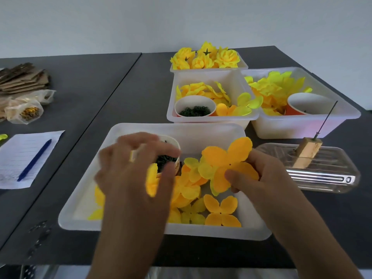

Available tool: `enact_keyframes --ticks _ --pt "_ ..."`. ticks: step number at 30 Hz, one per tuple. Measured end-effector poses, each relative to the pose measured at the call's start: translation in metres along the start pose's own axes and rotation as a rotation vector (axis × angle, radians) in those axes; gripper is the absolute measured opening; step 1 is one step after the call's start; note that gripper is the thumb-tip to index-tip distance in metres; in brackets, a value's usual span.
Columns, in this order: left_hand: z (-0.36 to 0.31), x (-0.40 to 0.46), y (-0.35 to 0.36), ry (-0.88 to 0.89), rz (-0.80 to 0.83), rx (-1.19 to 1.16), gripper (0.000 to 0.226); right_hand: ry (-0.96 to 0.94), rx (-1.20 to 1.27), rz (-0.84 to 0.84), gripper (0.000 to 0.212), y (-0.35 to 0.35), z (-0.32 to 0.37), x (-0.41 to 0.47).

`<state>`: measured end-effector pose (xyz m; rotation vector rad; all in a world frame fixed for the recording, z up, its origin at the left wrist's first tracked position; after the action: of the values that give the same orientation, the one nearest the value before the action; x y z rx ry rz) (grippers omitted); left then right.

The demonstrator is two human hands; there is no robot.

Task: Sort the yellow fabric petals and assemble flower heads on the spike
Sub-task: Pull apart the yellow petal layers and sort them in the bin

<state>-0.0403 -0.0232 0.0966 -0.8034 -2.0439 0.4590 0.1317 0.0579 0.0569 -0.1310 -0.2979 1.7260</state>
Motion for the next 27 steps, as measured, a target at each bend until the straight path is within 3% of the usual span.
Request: enact_keyframes --ticks 4,9,12,16,22,27 --pt "-0.029 -0.008 0.029 0.030 0.120 -0.126 0.016 -0.117 -0.070 0.038 0.011 0.018 0.009 -0.012" --pt "-0.027 -0.010 0.039 -0.051 0.083 -0.196 0.017 -0.238 -0.196 -0.004 0.023 0.022 0.012 -0.020" --pt "-0.023 -0.007 0.036 -0.105 0.115 -0.254 0.016 -0.234 -0.221 0.026 0.013 0.020 0.012 -0.021" --pt "-0.022 -0.004 0.034 -0.132 0.175 -0.325 0.008 -0.215 -0.282 0.059 0.020 0.014 0.013 -0.021" --pt "-0.022 -0.002 0.035 -0.139 0.196 -0.334 0.031 -0.171 -0.314 0.124 0.020 0.009 0.016 -0.020" --pt "-0.024 -0.001 0.034 -0.149 0.167 -0.349 0.030 -0.195 -0.304 0.133 0.015 0.007 0.016 -0.021"
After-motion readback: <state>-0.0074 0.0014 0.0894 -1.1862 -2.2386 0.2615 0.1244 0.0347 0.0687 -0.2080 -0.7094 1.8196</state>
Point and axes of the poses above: each hand's wrist, its own x-axis towards the middle knuckle, its own y-axis out of the palm, z = x × y, the point moved 5 cm from there along x, towards the middle knuckle, and after that the axes turned 8 degrees about -z, right-handed, at the moved point
